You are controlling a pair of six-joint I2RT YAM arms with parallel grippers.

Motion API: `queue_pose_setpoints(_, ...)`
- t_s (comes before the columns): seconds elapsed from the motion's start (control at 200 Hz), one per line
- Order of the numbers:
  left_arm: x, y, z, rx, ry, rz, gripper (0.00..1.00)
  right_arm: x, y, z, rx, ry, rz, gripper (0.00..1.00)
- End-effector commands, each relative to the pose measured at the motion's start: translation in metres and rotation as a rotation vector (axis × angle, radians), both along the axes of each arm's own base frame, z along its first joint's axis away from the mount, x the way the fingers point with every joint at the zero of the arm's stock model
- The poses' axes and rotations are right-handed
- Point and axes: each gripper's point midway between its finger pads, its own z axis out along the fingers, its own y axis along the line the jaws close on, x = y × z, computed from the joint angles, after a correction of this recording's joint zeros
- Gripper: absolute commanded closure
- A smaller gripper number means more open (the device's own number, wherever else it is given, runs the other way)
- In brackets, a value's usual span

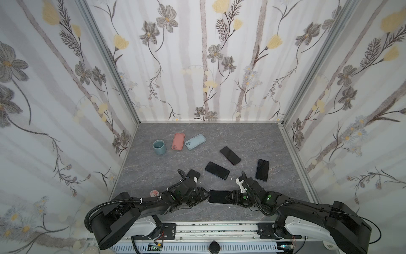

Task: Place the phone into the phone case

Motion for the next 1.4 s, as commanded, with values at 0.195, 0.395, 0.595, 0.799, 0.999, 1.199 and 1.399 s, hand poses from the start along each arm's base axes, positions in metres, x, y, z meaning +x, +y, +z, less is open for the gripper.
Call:
queue_pose_setpoints(0.195, -0.007, 0.014, -0.019, 0.121, 0.039, -0.022, 0.5, 0.001, -0.011, 0.005, -0.061, -0.026, -0.006, 0.4)
queue_pose_setpoints(0.395, -0.008, 0.009, -0.022, 0.126, 0.049, -0.048, 0.51, 0.001, -0.014, 0.01, -0.058, -0.041, -0.017, 0.4)
queue_pose_setpoints(0.595, -0.01, 0.003, -0.025, 0.123, 0.071, -0.077, 0.57, -0.001, -0.021, 0.005, -0.079, -0.038, -0.025, 0.43)
queue_pose_setpoints(0.799, -0.014, -0.001, -0.029, 0.113, 0.103, -0.098, 0.61, -0.003, -0.024, 0.0, -0.091, -0.031, -0.023, 0.56)
queue_pose_setpoints(0.999, -0.014, -0.003, -0.03, 0.109, 0.108, -0.105, 0.71, -0.004, -0.021, -0.001, -0.082, -0.026, -0.01, 0.7)
queue_pose_setpoints(1.199, -0.015, 0.0, -0.033, 0.125, 0.113, -0.102, 0.76, -0.005, -0.018, -0.003, -0.072, -0.022, 0.005, 0.79)
queue_pose_setpoints(1.399, -0.017, 0.003, -0.037, 0.135, 0.12, -0.1, 0.77, -0.004, -0.014, -0.004, -0.065, -0.028, 0.018, 0.85)
